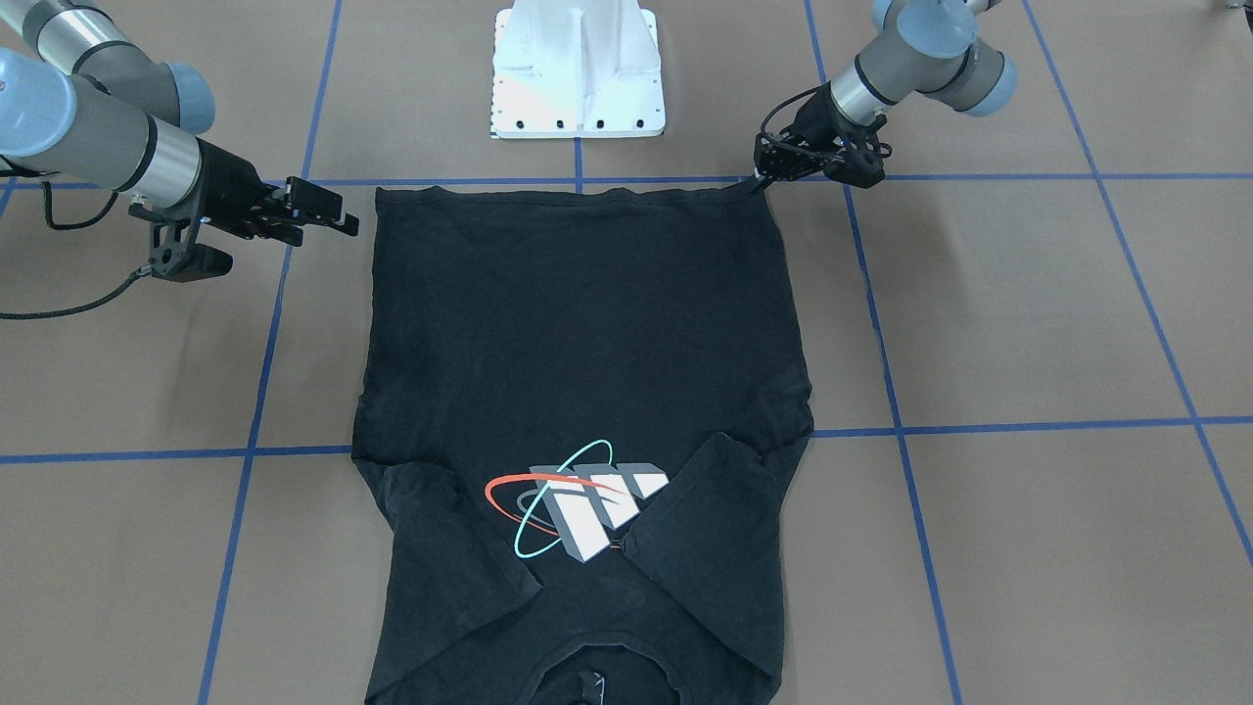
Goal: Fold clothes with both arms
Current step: 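Lower the right gripper onto its hem corner while the left gripper grasps its corner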
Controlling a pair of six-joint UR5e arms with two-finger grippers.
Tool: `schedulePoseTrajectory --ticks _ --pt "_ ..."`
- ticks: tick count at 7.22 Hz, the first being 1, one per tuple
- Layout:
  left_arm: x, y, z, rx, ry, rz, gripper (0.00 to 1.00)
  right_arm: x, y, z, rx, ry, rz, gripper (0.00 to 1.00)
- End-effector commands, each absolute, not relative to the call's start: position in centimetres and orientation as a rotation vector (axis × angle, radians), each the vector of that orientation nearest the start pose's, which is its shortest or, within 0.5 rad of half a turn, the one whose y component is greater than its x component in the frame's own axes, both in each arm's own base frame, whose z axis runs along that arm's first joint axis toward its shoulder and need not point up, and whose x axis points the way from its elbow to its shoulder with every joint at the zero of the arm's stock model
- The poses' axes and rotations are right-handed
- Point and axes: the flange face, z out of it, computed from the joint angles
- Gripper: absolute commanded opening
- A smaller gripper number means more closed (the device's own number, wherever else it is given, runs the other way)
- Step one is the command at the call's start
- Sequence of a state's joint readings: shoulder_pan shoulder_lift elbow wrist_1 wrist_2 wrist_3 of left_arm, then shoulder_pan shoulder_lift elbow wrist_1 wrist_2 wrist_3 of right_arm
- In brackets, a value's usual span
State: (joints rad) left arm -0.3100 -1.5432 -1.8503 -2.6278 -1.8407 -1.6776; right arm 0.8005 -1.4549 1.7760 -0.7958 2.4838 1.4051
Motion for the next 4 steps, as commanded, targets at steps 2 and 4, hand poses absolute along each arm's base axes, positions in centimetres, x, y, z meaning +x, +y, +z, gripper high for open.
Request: schedulePoseTrajectory --ticks 2,4 --pt "42.2 -24.8 40.5 -0.118 1.341 -0.203 0.00 -34.8 -39.4 39.6 -0.217 -1.250 0.026 1.00" --pt "41.7 -25.0 40.3 -0.111 1.345 -0.209 0.00 -39.2 -35.7 39.3 -0.176 -1.221 -0.007 1.00"
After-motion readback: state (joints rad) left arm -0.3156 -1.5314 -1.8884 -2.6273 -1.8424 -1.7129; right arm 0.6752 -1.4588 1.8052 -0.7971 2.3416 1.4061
